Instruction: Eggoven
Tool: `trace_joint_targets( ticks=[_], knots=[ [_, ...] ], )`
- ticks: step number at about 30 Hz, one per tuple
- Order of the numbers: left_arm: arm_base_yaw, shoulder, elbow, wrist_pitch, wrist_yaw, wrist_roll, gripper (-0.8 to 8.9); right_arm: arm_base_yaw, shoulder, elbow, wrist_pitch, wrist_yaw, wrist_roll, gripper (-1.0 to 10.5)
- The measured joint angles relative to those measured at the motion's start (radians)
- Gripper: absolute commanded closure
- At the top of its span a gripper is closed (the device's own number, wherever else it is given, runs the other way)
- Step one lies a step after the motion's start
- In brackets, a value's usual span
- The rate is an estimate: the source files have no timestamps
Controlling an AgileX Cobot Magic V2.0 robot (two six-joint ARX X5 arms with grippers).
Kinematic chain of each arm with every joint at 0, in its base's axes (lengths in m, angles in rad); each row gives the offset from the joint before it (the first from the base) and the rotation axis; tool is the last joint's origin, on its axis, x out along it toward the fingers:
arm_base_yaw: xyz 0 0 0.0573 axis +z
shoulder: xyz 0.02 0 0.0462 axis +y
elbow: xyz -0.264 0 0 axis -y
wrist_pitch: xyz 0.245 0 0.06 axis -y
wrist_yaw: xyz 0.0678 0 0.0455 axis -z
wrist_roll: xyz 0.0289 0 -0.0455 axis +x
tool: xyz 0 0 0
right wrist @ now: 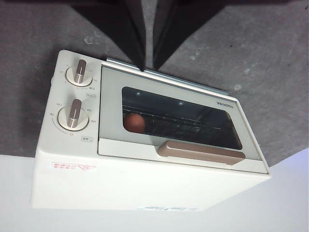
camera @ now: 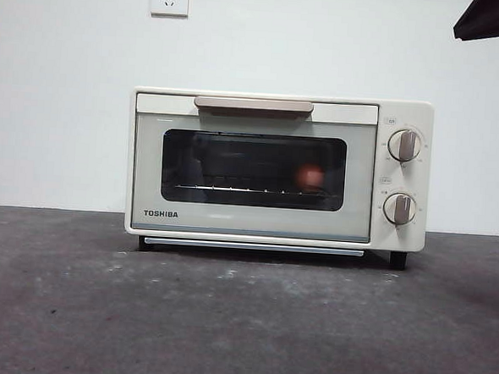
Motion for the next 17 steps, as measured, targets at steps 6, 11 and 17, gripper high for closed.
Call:
trace_joint_targets(
  ticks=[6,11,17],
  knots=[
    [0.0,0.0,0.0,0.0,0.0,0.0,8.06,0.0,0.0,0.0,0.0,0.0,-0.001,9.4],
    [0.0,0.0,0.0,0.0,0.0,0.0,8.06,-0.001,-0.002,0.0,0.0,0.005,-0.009,9.4],
    [0.0,0.0,0.0,0.0,0.0,0.0,8.06,-0.137,-0.093,-0.007,0.0,0.015,-0.058,9.4]
  ],
)
